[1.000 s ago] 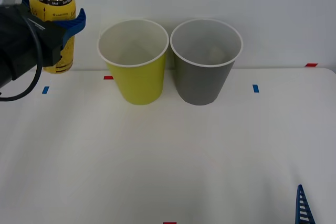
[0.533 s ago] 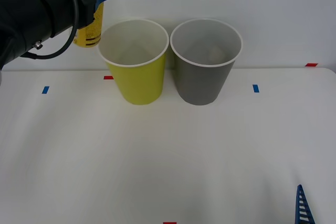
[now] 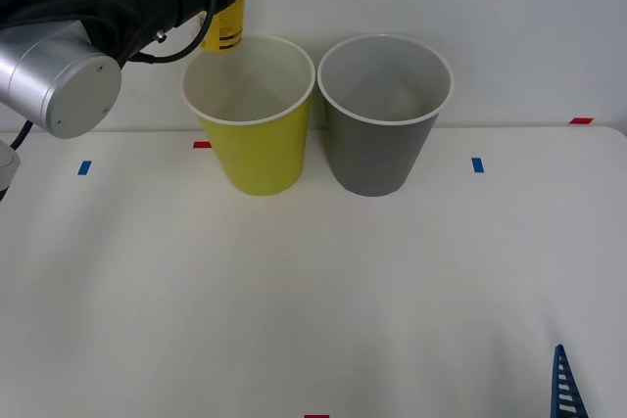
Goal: Put cans in the gray bin and PET bottles in the light green bin.
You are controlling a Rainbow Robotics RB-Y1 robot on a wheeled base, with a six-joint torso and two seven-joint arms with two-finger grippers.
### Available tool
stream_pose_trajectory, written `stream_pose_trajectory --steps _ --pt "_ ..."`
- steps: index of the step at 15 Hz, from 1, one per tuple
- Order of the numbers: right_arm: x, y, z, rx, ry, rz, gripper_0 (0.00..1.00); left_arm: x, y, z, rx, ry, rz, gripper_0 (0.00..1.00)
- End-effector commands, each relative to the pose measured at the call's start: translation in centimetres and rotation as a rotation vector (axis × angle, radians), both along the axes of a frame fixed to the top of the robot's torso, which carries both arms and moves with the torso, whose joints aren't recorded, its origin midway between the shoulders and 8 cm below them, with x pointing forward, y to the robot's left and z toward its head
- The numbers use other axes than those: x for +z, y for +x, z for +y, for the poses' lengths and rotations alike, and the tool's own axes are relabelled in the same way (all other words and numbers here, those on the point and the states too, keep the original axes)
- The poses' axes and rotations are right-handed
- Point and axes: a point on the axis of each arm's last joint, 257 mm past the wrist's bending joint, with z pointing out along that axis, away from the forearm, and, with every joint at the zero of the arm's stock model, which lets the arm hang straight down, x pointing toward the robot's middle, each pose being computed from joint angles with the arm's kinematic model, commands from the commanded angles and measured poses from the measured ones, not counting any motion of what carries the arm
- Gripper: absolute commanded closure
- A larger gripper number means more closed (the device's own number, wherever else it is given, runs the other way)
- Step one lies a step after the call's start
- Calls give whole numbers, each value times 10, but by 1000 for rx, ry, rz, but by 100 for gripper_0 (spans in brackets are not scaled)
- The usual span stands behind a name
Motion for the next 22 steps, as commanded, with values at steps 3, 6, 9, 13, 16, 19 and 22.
stream_pose_trajectory --steps 3,6,9,13,16,19,22 --pt "0 0 0 0 0 0 36 -11 21 -24 -41 -26 -6 100" --pt "0 0 0 0 0 0 36 -18 23 -28 -45 -43 16 100" --pt "0 0 0 0 0 0 35 -23 28 -31 -51 -55 15 100" --pt "0 0 0 0 0 0 36 -28 38 -29 -49 -63 -13 100" --pt "0 0 0 0 0 0 35 -28 38 -27 -46 -73 -5 0" --pt "0 0 0 0 0 0 35 -24 33 -21 -42 -56 -2 0" --pt "0 0 0 0 0 0 36 -21 4 3 -13 26 7 0"
